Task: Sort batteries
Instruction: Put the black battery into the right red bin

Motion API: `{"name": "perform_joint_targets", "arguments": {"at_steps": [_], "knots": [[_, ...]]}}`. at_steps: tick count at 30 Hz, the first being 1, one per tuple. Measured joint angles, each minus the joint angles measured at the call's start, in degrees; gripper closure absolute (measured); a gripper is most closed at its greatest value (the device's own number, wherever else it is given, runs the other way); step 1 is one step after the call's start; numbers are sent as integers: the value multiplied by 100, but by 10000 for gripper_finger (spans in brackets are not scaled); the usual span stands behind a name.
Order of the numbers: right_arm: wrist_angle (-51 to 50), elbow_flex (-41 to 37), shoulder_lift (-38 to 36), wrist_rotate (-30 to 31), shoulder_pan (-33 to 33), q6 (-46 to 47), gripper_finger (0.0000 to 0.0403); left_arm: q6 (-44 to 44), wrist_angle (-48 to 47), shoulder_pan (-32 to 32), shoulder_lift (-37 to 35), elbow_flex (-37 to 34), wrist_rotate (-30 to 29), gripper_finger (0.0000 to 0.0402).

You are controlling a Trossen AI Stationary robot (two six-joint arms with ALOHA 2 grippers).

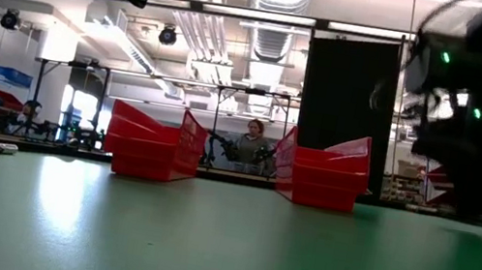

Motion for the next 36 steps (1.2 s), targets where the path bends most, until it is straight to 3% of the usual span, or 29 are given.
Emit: {"name": "perform_joint_targets", "arguments": {"at_steps": [5,10,17,21,28,32,36], "knots": [[-928,1112,-47,775,5,-308,364,0,19,0,-1,0,0,265],[-542,2032,31,1424,-3,-1049,372,0,46,0,-1,0,0,265],[557,2648,498,1542,-202,-2030,372,-22,50,0,-1,0,0,265],[640,2926,928,1507,-392,-2282,357,-60,48,0,-1,0,2,265],[624,3317,1397,948,-615,-2903,280,-63,-2,0,-1,0,3,265],[-323,3391,1431,606,-756,-3033,249,-61,-13,0,-1,-2,4,265],[-1660,3259,1275,-108,-788,-3633,233,-61,-63,0,-1,-2,3,265]]}}
